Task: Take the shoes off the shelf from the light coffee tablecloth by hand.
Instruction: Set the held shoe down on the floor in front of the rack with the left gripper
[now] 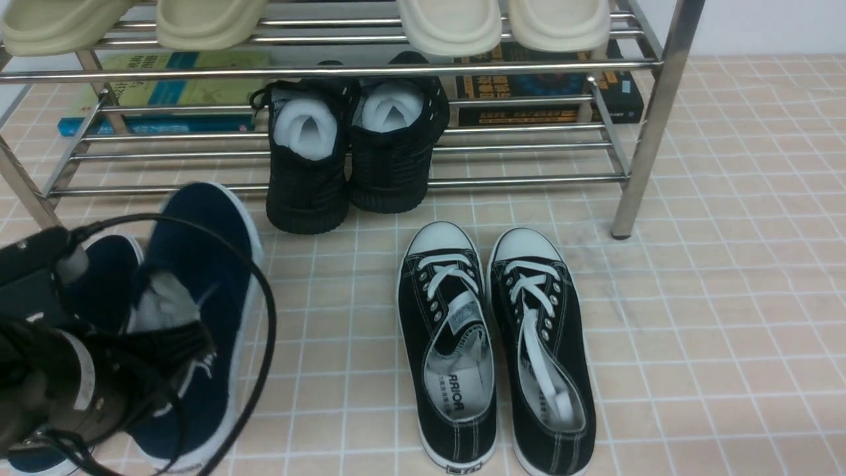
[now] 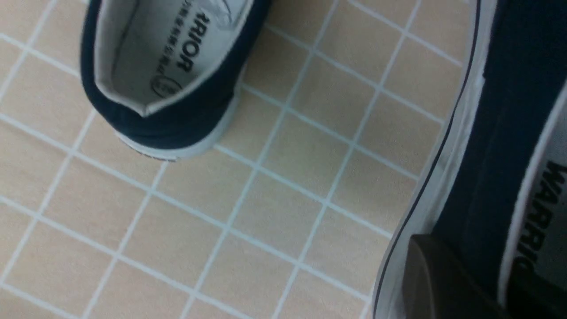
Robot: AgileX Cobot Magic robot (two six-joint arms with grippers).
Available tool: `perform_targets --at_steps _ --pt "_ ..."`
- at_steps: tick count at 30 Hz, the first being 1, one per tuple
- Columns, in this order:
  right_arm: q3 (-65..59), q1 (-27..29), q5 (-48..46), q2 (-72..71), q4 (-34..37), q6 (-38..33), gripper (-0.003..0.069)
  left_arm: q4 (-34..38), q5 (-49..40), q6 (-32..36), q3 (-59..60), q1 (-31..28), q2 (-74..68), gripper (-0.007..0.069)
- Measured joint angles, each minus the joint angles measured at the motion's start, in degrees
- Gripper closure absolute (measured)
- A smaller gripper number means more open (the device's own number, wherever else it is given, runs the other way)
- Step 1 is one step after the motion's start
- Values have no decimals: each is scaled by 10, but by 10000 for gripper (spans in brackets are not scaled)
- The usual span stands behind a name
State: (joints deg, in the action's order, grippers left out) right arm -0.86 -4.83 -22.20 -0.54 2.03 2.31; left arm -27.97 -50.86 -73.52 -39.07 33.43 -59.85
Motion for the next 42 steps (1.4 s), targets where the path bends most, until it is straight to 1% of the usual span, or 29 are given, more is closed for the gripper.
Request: perform_targets --at_steps 4,7,8,9,10,11,12,13,15,19,22,30,35,36,37,39,42 --pt "0 0 0 0 0 0 420 -5 12 3 0 -23 -12 592" --pt "0 0 0 0 0 0 420 10 26 43 0 -64 -23 592" --pt "0 0 0 0 0 0 420 10 26 48 0 -67 -23 592" --pt "0 0 0 0 0 0 420 32 37 90 0 -92 -27 592" --pt "0 0 0 0 0 0 420 32 37 95 0 -95 -27 592" --pt "0 0 0 0 0 0 420 57 46 138 0 -119 -31 592" --pt "0 0 0 0 0 0 420 68 51 157 0 -135 -34 592" --pt "0 0 0 0 0 0 420 74 52 162 0 -138 -36 592" --pt "0 0 0 0 0 0 420 110 56 230 0 -176 -49 592" --pt "0 0 0 0 0 0 420 154 62 323 0 -209 -77 592" --pt "0 0 0 0 0 0 420 170 80 359 0 -215 -96 592" --pt "0 0 0 0 0 0 420 165 126 363 0 -216 -138 592" --pt "0 0 0 0 0 0 420 141 130 334 0 -217 -166 592" --pt "0 0 0 0 0 0 420 124 132 313 0 -217 -172 592" --pt "0 0 0 0 0 0 420 122 132 310 0 -217 -172 592" --pt "0 0 0 0 0 0 420 109 130 285 -3 -217 -173 590" --pt "0 0 0 0 0 0 420 99 124 274 -10 -217 -172 590"
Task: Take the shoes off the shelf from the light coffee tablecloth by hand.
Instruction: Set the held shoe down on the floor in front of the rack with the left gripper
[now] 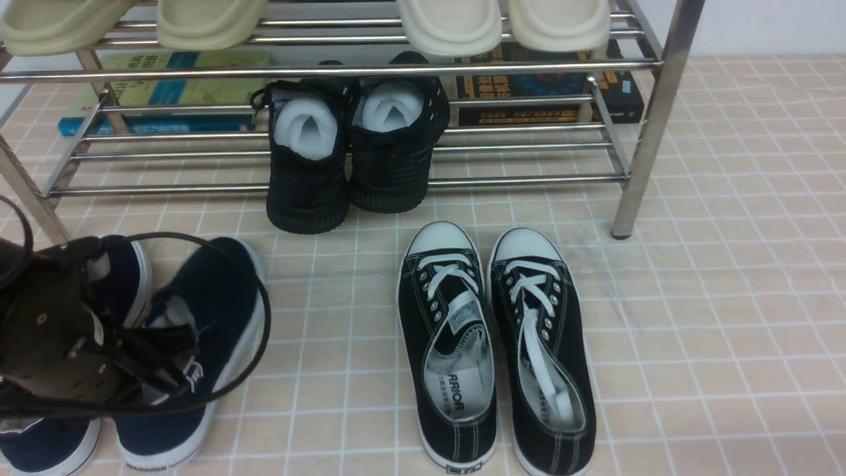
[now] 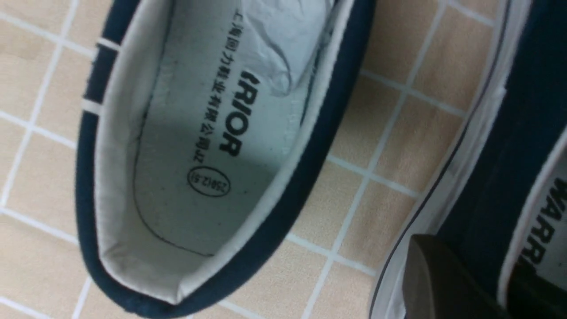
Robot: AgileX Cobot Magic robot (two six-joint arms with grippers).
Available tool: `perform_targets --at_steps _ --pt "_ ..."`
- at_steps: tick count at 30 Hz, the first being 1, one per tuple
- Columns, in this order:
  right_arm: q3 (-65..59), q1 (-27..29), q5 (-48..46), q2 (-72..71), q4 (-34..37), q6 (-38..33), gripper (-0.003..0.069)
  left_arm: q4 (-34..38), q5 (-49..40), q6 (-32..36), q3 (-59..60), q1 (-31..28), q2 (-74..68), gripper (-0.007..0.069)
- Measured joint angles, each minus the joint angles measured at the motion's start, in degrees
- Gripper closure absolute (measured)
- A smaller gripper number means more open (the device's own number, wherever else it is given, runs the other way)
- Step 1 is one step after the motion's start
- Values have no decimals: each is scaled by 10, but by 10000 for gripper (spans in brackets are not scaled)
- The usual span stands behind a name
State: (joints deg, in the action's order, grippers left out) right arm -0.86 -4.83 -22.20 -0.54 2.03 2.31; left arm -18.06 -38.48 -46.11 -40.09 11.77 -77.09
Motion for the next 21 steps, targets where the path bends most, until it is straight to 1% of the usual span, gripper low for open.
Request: perform_targets --at_steps 8,15,21 --pt "0 0 0 0 0 0 420 -11 -2 -9 -9 0 0 589" --pt "0 0 0 0 0 0 420 -59 -1 -14 -9 0 -2 589" --pt "0 0 0 0 0 0 420 -71 -1 -20 -9 0 -2 567"
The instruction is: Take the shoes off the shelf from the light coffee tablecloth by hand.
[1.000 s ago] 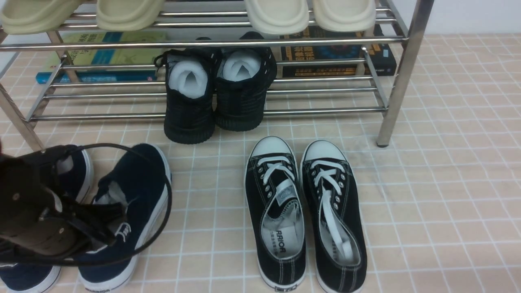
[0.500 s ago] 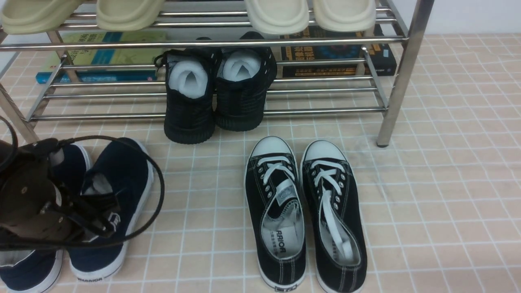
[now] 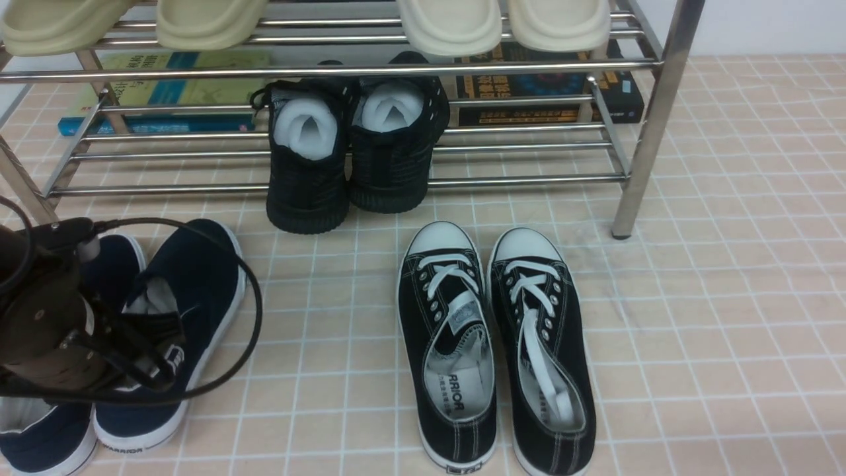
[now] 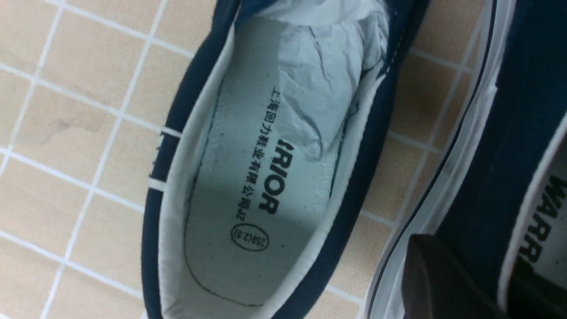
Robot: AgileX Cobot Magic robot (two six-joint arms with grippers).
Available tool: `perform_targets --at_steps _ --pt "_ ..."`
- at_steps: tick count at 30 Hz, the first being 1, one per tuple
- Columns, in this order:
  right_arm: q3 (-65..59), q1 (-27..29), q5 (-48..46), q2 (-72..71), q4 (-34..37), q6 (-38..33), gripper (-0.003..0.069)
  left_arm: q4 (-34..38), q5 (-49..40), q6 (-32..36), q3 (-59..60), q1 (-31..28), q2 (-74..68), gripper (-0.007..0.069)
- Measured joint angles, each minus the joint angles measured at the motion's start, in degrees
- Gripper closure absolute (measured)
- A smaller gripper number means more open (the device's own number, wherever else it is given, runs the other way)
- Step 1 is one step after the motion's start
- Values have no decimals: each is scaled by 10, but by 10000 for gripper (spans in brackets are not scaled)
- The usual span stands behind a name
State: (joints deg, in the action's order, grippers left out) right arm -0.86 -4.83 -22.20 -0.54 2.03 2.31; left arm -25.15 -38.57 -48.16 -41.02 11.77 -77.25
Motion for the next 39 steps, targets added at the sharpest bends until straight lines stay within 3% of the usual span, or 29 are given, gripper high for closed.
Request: perform_targets --at_steps 3,12,17,20,23,27,30,34,39 --pt "0 0 0 0 0 0 420 -1 0 0 0 0 0 536" --pt "0 0 0 0 0 0 419 24 -20 3 -9 0 49 328" --pt "0 0 0 0 0 0 419 27 -72 29 -36 0 135 298" --pt "0 0 0 0 0 0 419 41 -140 65 -57 0 203 324" --pt "0 0 0 0 0 0 419 65 -203 113 -68 0 272 400" --pt "0 0 0 0 0 0 419 130 -295 196 -69 0 400 572" --pt "0 0 0 0 0 0 419 183 -321 240 -69 0 490 618" --pt "0 0 0 0 0 0 419 237 -292 276 -51 0 605 623" --pt "0 0 0 0 0 0 419 244 -225 279 6 0 677 623"
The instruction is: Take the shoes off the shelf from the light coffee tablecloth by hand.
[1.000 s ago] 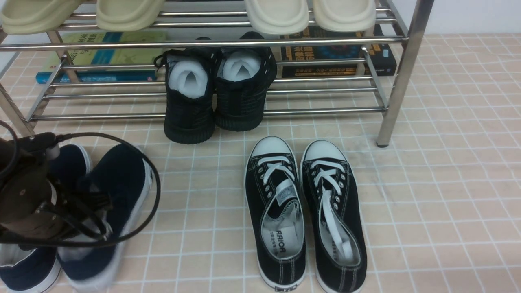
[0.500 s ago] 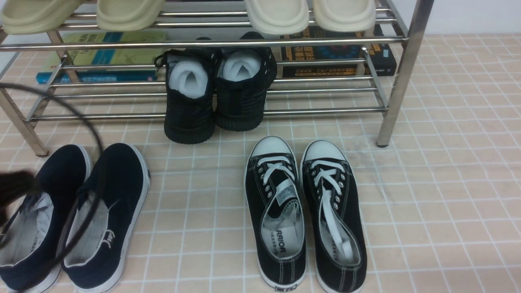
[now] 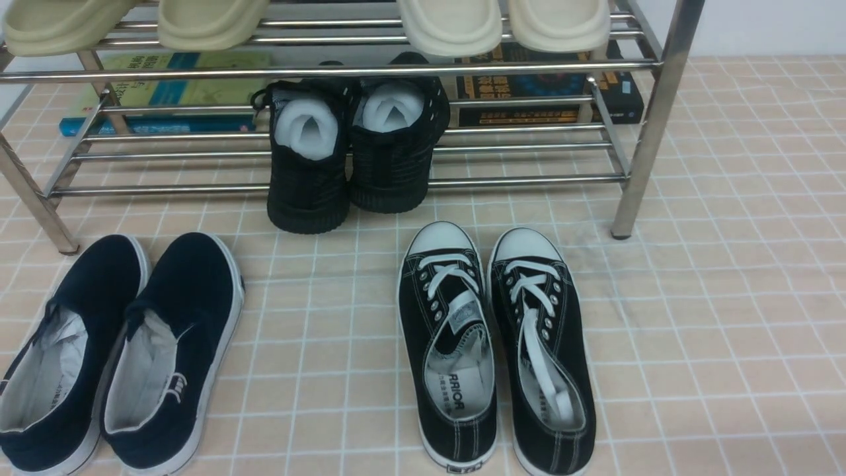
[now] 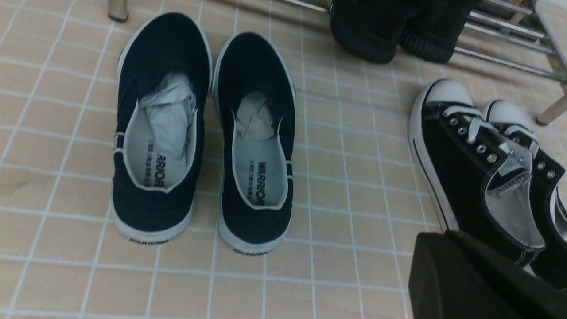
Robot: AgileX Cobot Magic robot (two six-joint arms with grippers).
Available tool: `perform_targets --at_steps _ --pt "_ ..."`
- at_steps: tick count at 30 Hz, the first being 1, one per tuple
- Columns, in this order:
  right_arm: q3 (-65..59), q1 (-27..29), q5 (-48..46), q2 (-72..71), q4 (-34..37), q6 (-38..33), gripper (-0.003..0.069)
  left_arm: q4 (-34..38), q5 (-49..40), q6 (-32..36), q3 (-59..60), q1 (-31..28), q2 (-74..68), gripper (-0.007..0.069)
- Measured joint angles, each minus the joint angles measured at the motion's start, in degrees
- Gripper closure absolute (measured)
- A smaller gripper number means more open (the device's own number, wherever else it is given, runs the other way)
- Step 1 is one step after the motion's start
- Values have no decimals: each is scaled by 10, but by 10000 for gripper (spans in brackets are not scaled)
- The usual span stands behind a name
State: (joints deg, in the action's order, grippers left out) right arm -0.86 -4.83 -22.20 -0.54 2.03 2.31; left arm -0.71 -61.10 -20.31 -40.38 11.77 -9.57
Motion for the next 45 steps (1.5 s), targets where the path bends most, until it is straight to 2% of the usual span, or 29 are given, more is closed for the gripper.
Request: perform_targets --at_steps 4,8,20,25,28,36,37,38,43,45 --pt "0 0 0 0 0 0 419 7 44 0 54 0 22 622" --pt "0 0 0 0 0 0 419 -10 48 0 73 0 24 617" --pt "0 0 0 0 0 0 419 -239 40 0 74 0 24 605" --pt "0 0 0 0 0 0 419 -295 33 0 74 0 24 602" --pt "0 0 0 0 0 0 419 -292 22 0 74 0 24 602" --pt "0 0 0 0 0 0 419 -198 29 0 110 0 24 594" --pt "0 0 0 0 0 0 419 -183 47 0 122 0 24 593" --pt "0 0 0 0 0 0 419 -163 103 0 149 0 24 591" --pt "0 0 0 0 0 0 419 -142 249 34 220 0 24 586" --pt "0 0 0 0 0 0 419 -134 277 51 240 0 24 585"
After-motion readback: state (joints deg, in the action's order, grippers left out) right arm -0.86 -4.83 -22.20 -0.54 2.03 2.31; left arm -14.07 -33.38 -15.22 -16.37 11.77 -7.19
